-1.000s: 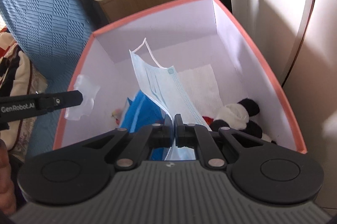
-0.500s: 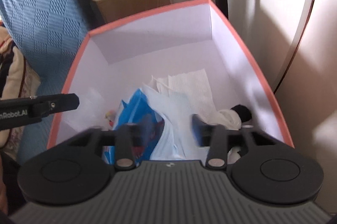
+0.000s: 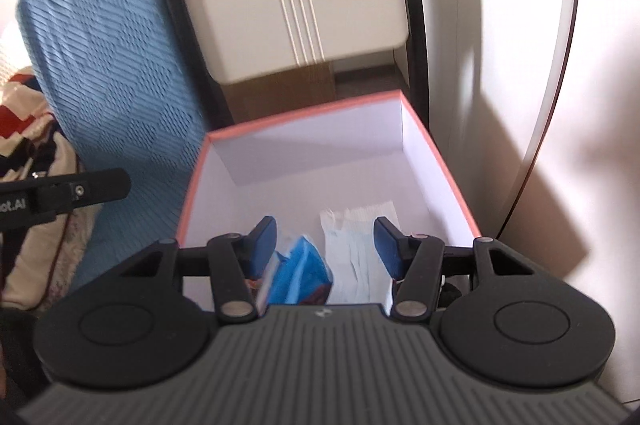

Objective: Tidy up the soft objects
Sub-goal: 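Open both grippers to release the mask and plastic piece in the box, then withdraw both open grippers up out of the pink box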

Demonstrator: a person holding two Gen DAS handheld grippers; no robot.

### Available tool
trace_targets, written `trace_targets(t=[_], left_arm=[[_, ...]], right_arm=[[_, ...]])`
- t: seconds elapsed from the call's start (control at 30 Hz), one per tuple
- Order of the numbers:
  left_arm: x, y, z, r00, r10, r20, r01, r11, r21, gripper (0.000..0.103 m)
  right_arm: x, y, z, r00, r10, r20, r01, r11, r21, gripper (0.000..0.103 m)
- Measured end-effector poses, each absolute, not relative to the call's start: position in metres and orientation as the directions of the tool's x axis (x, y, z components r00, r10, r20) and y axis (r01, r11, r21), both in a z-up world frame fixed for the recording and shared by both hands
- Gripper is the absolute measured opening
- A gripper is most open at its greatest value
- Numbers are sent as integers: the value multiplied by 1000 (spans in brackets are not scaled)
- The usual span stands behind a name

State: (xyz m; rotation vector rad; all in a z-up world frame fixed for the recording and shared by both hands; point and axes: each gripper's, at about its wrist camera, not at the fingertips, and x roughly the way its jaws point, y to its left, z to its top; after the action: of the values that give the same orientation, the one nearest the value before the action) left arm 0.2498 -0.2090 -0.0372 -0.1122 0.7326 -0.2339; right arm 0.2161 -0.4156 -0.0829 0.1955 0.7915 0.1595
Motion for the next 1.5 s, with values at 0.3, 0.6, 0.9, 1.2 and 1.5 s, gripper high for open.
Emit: trace_targets(t=[0.3, 0.6, 0.9, 1.2, 1.5], left_arm=[[212, -193, 2, 763, -289, -578, 205, 956, -207, 49], [173, -184, 1, 747, -314, -586, 241, 949, -203, 49], [137, -160, -6, 744, -299, -597, 232, 954, -187, 49], [119, -142, -21, 736, -283, -615, 225, 959, -173, 49], [118, -137, -47, 723, -268, -637, 223, 963, -152, 49]], right_arm=[[174, -401, -37, 748, 202, -632, -86, 974, 210, 56], [127, -391, -21, 759, 171, -628, -58, 979, 197, 57], [89, -375, -21, 762, 156, -628, -28, 978, 209, 57], [70, -361, -43, 746, 148, -650, -8, 977, 213, 57], [64, -352, -64, 734, 153, -662, 3, 974, 229, 57]])
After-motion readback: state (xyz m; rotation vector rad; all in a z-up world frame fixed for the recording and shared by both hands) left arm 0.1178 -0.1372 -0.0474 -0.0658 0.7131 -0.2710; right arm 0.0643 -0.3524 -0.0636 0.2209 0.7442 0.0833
